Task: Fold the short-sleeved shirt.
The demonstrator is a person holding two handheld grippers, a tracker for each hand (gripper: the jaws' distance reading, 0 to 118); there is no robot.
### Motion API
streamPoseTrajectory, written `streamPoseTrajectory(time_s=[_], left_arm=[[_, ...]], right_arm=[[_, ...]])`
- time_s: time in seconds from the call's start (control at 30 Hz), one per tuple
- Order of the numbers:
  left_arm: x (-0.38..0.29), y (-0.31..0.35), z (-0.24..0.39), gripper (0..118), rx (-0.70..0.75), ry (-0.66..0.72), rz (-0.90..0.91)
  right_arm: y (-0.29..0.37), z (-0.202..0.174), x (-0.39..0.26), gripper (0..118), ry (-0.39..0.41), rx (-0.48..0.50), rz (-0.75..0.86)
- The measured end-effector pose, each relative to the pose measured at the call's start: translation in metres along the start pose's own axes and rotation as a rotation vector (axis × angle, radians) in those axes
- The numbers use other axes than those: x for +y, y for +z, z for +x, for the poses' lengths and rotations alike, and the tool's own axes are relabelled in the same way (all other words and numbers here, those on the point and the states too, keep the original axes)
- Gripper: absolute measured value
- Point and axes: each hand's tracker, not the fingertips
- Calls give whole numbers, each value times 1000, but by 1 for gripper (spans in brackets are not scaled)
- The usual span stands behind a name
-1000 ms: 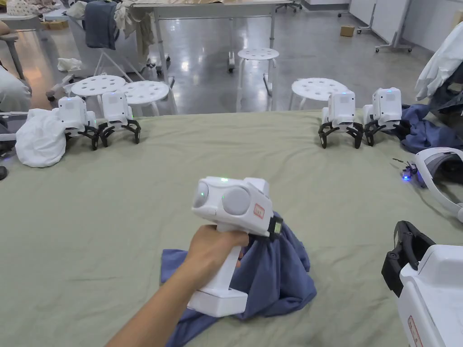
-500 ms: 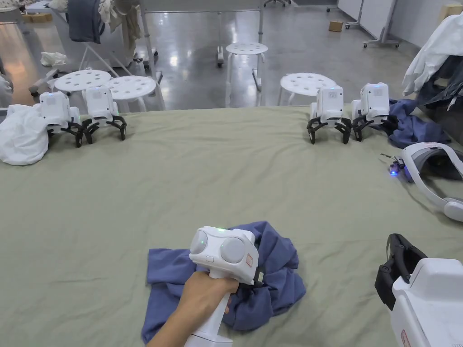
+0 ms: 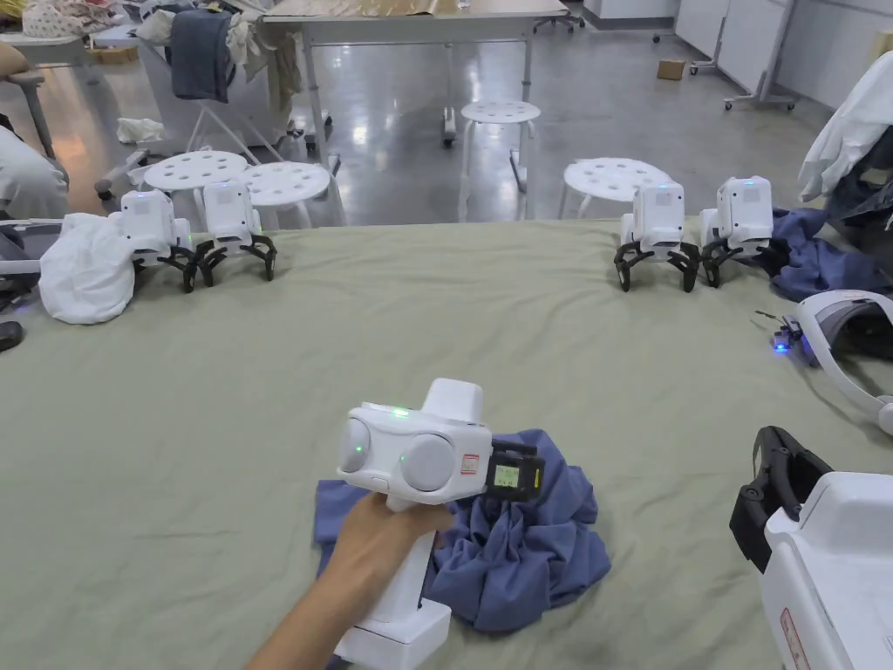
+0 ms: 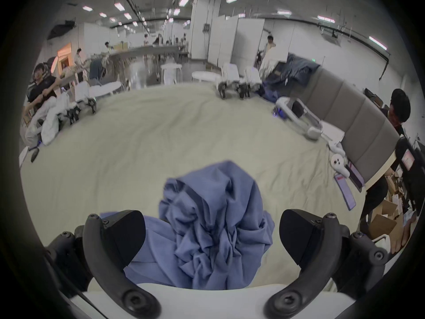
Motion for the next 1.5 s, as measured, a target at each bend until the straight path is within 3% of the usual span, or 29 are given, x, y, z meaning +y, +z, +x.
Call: streamPoseTrajectory(time_s=[0.27,0.37,0.5,0.63,0.73,0.83,0.87,1.5], left_arm=[[-14,82,-39,118,82,24,305],[-32,104,-56,110,155,39,400],[-62,126,-75,83,276,-1,524],[-89,142,-94,63,330,44,582],[-103,150,-106,22,361,77,591],[-116,157,-115,9,397,92,608],[-119,159,-118,0,396,96,608],[-134,153,-109,0,455,79,635]], right_arm=[[3,-12,12,4,-2,24,38],[3,-17,15,4,-2,34,46],[3,-23,17,4,-1,49,52],[3,-28,17,4,0,61,54],[4,-31,16,4,0,67,54],[5,-32,14,4,-3,68,53],[5,-32,12,4,-5,68,52],[9,-35,9,4,-18,62,44]])
